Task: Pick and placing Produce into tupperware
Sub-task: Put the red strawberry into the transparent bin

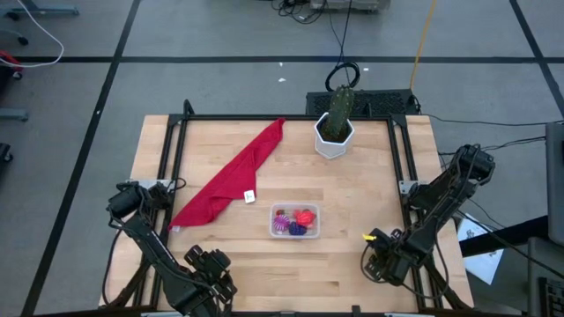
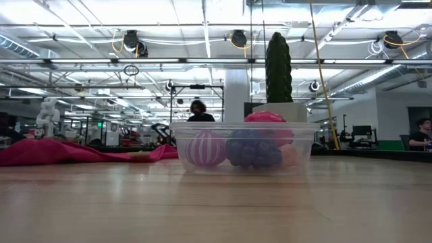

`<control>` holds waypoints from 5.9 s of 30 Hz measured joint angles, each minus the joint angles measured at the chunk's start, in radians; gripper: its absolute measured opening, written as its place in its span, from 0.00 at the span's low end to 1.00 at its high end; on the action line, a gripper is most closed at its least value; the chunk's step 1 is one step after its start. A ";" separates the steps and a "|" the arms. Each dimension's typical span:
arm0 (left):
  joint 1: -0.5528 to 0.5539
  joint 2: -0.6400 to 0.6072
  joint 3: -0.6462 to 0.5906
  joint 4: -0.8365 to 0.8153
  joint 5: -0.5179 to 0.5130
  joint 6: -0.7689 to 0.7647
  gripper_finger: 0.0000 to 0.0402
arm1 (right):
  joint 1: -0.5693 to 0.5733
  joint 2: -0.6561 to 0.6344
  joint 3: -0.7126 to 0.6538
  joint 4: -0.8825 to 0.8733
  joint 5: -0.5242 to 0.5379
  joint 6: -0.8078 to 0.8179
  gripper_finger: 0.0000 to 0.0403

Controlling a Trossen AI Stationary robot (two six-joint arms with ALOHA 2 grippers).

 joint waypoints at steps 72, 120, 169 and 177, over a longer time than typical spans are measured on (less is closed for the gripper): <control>0.000 0.000 0.000 0.046 0.000 0.026 0.63 | 0.029 -0.046 0.000 -0.048 -0.007 -0.029 0.49; 0.000 0.000 0.000 0.053 0.000 0.026 0.63 | -0.140 -0.013 0.000 0.013 0.003 -0.318 0.34; 0.001 0.000 0.000 0.047 0.056 -0.001 0.63 | -0.696 0.179 0.967 -0.356 0.036 -1.664 0.35; 0.001 0.000 0.000 0.047 0.054 -0.004 0.63 | -0.764 0.379 1.092 -0.443 -0.104 -1.723 0.35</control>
